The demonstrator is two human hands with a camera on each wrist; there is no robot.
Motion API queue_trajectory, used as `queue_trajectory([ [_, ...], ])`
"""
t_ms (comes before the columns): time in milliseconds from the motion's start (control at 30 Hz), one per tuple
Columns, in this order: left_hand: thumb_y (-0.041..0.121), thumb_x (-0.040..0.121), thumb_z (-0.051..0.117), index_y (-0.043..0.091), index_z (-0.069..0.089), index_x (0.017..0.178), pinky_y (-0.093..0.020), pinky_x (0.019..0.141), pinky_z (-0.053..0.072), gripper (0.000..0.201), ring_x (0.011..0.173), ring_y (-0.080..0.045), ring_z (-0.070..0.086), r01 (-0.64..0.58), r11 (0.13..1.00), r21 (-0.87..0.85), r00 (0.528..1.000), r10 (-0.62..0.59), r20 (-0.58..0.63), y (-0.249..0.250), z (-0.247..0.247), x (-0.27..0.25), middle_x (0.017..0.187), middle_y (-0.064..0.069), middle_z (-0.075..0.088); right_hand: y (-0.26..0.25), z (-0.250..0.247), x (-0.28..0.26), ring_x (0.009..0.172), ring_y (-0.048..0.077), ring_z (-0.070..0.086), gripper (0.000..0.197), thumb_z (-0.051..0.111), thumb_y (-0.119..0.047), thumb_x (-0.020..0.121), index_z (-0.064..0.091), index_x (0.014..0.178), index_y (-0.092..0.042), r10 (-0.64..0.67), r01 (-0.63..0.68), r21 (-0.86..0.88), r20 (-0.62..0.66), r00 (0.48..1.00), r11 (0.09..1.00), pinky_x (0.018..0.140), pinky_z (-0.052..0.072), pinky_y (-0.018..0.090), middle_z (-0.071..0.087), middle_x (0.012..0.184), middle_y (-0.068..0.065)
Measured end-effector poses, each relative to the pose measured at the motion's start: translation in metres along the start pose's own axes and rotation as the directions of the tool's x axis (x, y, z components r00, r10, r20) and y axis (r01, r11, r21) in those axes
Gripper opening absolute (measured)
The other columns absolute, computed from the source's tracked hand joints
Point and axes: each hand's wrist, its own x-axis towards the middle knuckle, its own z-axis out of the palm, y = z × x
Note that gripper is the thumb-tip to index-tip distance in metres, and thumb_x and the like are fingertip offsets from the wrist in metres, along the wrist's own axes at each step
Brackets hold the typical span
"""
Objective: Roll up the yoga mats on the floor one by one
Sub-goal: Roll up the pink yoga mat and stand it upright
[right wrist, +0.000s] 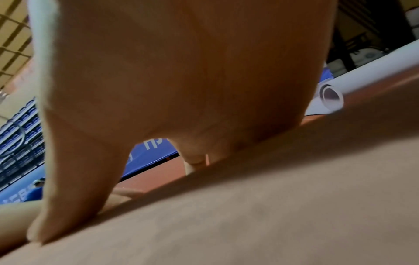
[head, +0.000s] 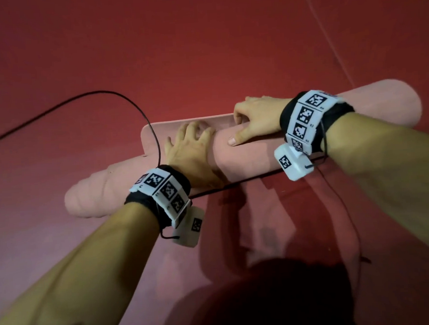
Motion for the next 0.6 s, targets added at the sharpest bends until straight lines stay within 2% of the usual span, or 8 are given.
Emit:
queue_trajectory([
  [67,0.065,0.047,0.089,0.037,0.002,0.157,-0.069,0.118,0.002,0.144,0.152,-0.026,-0.020,0.017,1.000,-0.004,1.000,-0.017,0.013,-0.001,0.002,0.000,0.165,-0.001,-0.020,0.002,0.002,-0.002,0.100,0.021,0.056,0.059,0.069,-0.068,0.075,0.050,0.109,-0.023,-0.006,0.008,0.099,-0.026,1.000,0.995,0.082,0.044,0.037,0.060,0.116,0.002],
  [100,0.064,0.046,0.091,0.038,-0.004,0.157,-0.072,0.116,0.001,0.148,0.151,-0.026,-0.026,0.026,1.000,-0.016,1.000,-0.025,0.019,-0.001,0.001,-0.001,0.163,0.000,-0.029,0.003,0.005,-0.003,0.096,0.020,0.056,0.059,0.071,-0.064,0.076,0.050,0.112,-0.022,-0.024,0.031,0.118,-0.059,0.998,0.993,0.078,0.042,0.036,0.060,0.113,0.000],
  [233,0.060,0.043,0.094,0.042,-0.012,0.155,-0.078,0.108,0.008,0.156,0.149,-0.027,-0.031,0.040,0.997,-0.068,0.998,-0.037,0.050,0.000,0.001,0.000,0.159,0.004,-0.037,0.003,0.015,-0.010,0.114,0.020,0.054,0.069,0.072,-0.059,0.079,0.047,0.131,-0.021,-0.092,0.114,0.146,-0.146,0.985,0.983,0.093,0.043,0.036,0.055,0.127,-0.001],
  [333,0.066,0.042,0.091,0.041,-0.014,0.155,-0.078,0.108,0.015,0.156,0.151,-0.029,-0.025,0.049,0.999,-0.007,0.996,-0.048,0.068,0.002,0.004,0.002,0.164,0.005,-0.023,0.003,0.020,-0.012,0.117,0.021,0.052,0.074,0.067,-0.063,0.081,0.045,0.144,-0.028,-0.090,0.105,0.109,-0.136,0.987,0.988,0.098,0.043,0.039,0.049,0.127,-0.002],
  [400,0.069,0.042,0.088,0.039,-0.007,0.156,-0.077,0.107,0.019,0.151,0.153,-0.029,-0.015,0.050,0.999,-0.011,0.998,-0.050,0.038,0.002,0.008,0.000,0.163,0.002,0.004,0.001,0.023,-0.015,0.114,0.021,0.051,0.074,0.066,-0.064,0.082,0.045,0.146,-0.032,-0.078,0.093,0.111,-0.127,0.989,0.990,0.098,0.044,0.041,0.045,0.120,-0.003],
  [467,0.073,0.041,0.083,0.038,0.003,0.154,-0.076,0.106,0.023,0.144,0.152,-0.030,0.000,0.046,0.999,-0.020,0.999,-0.046,-0.005,0.003,0.011,-0.005,0.149,-0.002,0.024,0.000,0.025,-0.018,0.111,0.021,0.051,0.070,0.067,-0.062,0.082,0.048,0.144,-0.033,-0.079,0.096,0.120,-0.143,0.987,0.988,0.096,0.043,0.039,0.044,0.120,-0.002],
  [567,0.076,0.036,0.077,0.035,0.020,0.144,-0.068,0.097,0.038,0.129,0.129,-0.032,0.035,0.021,1.000,0.010,0.997,-0.020,-0.078,0.007,0.013,-0.013,0.126,-0.003,0.034,-0.004,0.027,-0.022,0.108,0.021,0.053,0.064,0.070,-0.059,0.081,0.052,0.138,-0.033,-0.076,0.094,0.111,-0.152,0.985,0.989,0.094,0.044,0.038,0.045,0.120,-0.001],
  [600,0.075,0.036,0.077,0.034,0.023,0.142,-0.063,0.093,0.040,0.125,0.120,-0.031,0.039,0.012,0.999,0.040,0.996,-0.008,-0.089,0.009,0.013,-0.015,0.122,-0.002,0.035,-0.006,0.029,-0.024,0.108,0.022,0.054,0.063,0.070,-0.059,0.081,0.052,0.136,-0.033,-0.076,0.091,0.096,-0.148,0.986,0.991,0.095,0.045,0.041,0.045,0.121,-0.002],
])
